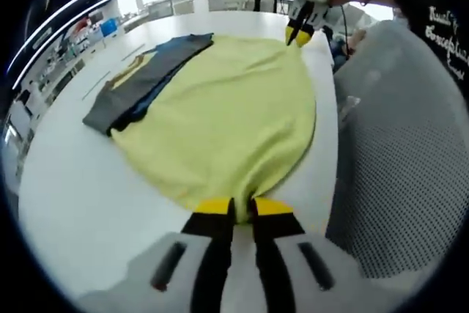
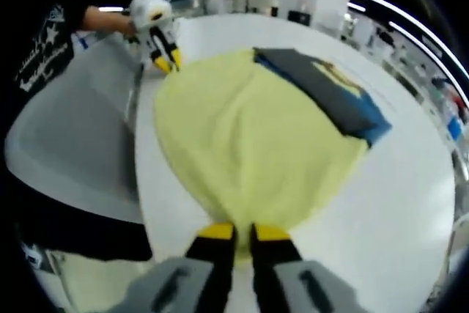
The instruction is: Fold the garment on the visible template until the final outline fits inside the template.
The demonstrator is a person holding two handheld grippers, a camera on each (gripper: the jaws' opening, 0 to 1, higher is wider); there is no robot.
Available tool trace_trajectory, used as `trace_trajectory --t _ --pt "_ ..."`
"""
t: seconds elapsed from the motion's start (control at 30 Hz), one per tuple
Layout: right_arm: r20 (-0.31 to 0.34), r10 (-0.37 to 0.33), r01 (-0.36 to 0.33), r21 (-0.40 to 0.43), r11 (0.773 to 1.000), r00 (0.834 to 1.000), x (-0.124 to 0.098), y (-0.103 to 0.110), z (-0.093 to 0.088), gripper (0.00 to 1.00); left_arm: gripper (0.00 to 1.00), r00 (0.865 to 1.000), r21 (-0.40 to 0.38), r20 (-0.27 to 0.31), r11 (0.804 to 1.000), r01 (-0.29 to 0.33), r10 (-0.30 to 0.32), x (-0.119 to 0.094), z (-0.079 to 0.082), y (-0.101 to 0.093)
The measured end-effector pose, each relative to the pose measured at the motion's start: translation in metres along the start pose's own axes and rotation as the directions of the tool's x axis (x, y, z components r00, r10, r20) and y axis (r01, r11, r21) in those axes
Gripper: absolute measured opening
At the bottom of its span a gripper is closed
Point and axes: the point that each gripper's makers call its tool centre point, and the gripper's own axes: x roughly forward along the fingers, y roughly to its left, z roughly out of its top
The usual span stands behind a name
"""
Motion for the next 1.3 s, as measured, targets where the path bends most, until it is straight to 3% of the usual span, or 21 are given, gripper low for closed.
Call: trace_trajectory --t 0.3,0.6,1.3 --pt "0.023 -0.004 0.004 0.023 1.000 1.000 -0.004 0.001 0.003 0.00 0.02 1.000 -0.001 0.009 1.000 -0.008 0.008 -0.004 0.001 0.002" --pt "0.043 0.009 -0.011 0.043 0.999 0.999 -0.019 0.016 0.003 0.00 0.01 1.000 -0.018 0.012 1.000 -0.008 0.009 -0.019 -0.005 -0.005" --pt "0.078 0.024 -0.030 0.075 0.997 0.997 -0.060 0.066 0.009 0.00 0.01 0.997 -0.072 0.073 0.997 0.037 -0.031 -0.063 -0.003 -0.052"
